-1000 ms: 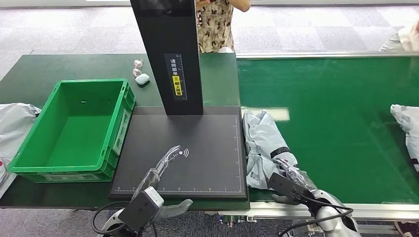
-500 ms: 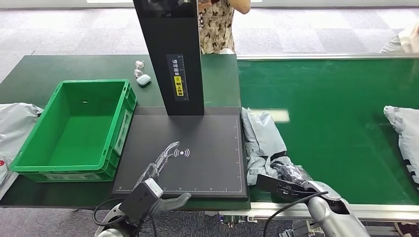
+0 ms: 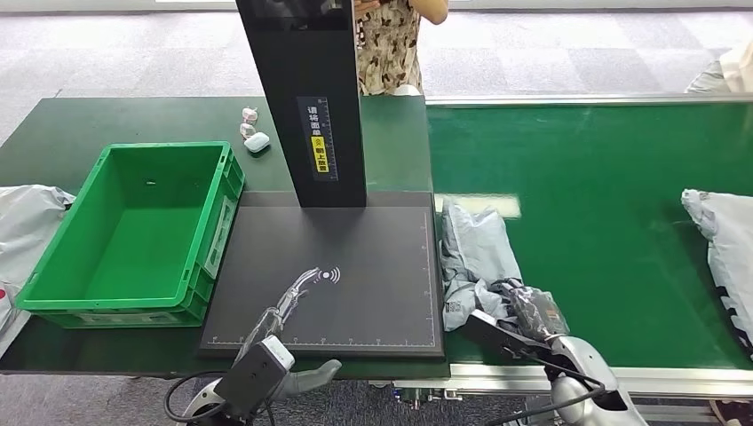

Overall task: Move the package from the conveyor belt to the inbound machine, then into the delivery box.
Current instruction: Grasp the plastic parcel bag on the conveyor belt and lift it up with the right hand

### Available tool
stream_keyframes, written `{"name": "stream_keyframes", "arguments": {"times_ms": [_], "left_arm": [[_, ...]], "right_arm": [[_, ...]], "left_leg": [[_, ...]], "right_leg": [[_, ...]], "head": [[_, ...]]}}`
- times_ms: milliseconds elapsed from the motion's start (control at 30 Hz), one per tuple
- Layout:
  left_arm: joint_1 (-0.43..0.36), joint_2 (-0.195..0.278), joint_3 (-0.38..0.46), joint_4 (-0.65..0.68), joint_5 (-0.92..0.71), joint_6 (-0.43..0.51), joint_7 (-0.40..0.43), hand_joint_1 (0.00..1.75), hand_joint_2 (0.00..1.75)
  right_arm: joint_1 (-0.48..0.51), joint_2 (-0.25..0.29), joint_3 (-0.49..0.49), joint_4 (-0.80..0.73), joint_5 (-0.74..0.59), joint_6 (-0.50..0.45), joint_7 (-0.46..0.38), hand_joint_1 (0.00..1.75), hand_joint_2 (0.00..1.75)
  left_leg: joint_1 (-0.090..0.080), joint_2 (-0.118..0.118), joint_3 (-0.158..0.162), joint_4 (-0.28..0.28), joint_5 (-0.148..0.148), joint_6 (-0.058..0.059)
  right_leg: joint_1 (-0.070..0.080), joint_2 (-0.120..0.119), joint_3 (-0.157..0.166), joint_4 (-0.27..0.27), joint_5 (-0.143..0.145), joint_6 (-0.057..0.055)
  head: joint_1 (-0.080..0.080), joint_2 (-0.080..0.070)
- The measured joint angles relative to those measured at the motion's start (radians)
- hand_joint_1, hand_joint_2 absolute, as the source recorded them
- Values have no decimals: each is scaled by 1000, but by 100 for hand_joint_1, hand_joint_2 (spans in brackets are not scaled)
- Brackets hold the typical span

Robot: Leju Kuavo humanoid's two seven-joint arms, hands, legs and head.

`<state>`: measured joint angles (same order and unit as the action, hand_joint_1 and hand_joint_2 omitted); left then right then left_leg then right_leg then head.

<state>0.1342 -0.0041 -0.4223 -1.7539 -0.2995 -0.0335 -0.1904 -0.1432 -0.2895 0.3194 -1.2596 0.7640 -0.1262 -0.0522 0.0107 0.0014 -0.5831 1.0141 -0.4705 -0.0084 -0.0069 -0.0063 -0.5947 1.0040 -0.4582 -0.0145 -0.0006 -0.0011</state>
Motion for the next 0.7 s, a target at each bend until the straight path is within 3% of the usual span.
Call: {"name": "stream_keyframes", "arguments": {"times_ms": [167, 333, 500, 700], "left_arm": [[5, -4, 0, -3, -9, 6, 0, 0, 175], [5, -10, 0, -5, -17, 18, -4, 0, 175], [3, -17, 0, -5, -18, 26, -11, 0, 175], [4, -24, 0, -5, -21, 35, -14, 0, 175]], "right_arm": [[33, 36, -75, -96, -78, -141, -80, 175, 175], [73, 98, -167, -233, -354, -305, -287, 175, 175], [112, 159, -199, -390, -592, -351, -450, 175, 175], [117, 225, -197, -535, -685, -372, -509, 175, 175]], "left_leg": [[0, 0, -1, 0, 0, 0], [0, 0, -1, 0, 0, 0], [0, 1, -1, 0, 0, 0], [0, 1, -1, -1, 0, 0]], "right_leg": [[0, 0, -1, 0, 0, 0], [0, 0, -1, 0, 0, 0], [0, 1, -2, 0, 0, 0], [0, 1, -2, 1, 0, 0]], "head": [[0, 0], [0, 0], [0, 0], [0, 0]]}}
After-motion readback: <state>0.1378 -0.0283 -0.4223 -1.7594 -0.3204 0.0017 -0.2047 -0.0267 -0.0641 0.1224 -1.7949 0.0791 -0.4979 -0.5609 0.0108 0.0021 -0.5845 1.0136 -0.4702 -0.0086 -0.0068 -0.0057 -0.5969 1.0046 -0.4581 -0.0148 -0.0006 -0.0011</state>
